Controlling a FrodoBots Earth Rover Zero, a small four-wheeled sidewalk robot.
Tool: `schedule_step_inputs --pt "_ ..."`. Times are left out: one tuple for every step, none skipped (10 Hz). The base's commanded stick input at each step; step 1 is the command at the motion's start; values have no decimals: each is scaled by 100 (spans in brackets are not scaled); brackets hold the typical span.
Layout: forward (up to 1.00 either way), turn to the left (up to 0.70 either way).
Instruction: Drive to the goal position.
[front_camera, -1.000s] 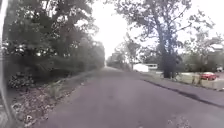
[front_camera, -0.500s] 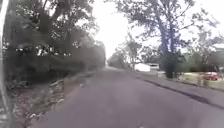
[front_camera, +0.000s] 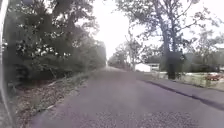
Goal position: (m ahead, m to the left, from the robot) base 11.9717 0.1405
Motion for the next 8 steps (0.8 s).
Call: schedule_step_inputs --pt "70 1" --pt "70 1" --pt "70 1" --pt "70 1" --pt "70 1" --pt "70 1" --pt "70 1" --pt "70 1"
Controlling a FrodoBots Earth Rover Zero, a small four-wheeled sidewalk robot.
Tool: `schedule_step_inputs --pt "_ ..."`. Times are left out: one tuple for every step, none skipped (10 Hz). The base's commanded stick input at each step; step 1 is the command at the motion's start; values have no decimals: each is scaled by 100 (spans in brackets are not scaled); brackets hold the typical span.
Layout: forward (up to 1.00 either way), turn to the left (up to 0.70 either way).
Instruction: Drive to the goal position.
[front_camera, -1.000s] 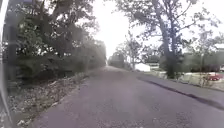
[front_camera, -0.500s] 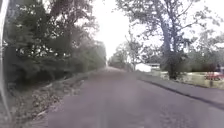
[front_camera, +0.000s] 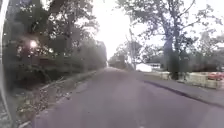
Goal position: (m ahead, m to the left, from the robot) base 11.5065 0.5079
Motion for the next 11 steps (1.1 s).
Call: schedule_step_inputs --pt "70 1" --pt "70 1" --pt "70 1" --pt "70 1" --pt "70 1" --pt "70 1" --pt "70 1" --pt "70 1" --pt "70 1" --pt "70 1" --pt "70 1"
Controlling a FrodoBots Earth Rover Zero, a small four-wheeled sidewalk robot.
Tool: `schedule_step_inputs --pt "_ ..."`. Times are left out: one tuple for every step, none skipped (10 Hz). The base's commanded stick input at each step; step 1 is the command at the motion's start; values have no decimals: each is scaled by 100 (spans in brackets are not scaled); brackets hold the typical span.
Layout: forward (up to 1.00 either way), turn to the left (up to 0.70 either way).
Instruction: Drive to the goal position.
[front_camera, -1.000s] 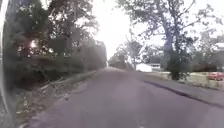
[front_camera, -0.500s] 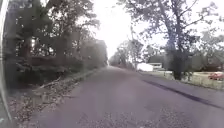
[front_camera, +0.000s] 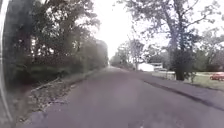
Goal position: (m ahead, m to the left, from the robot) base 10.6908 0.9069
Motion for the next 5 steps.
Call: schedule_step_inputs --pt "70 1" --pt "70 1" --pt "70 1" --pt "70 1" --pt "70 1"
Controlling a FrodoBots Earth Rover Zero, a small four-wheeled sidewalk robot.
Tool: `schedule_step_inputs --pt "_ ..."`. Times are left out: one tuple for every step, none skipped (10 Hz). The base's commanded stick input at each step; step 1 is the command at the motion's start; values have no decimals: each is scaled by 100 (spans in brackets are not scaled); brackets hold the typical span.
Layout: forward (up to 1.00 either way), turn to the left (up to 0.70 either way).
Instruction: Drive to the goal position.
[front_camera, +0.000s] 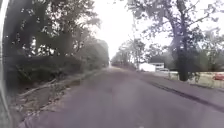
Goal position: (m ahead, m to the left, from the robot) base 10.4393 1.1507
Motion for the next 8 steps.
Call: schedule_step_inputs --pt "70 1" --pt "70 1" --pt "70 1" --pt "70 1" --pt "70 1" --pt "70 1" --pt "70 1" --pt "70 1"
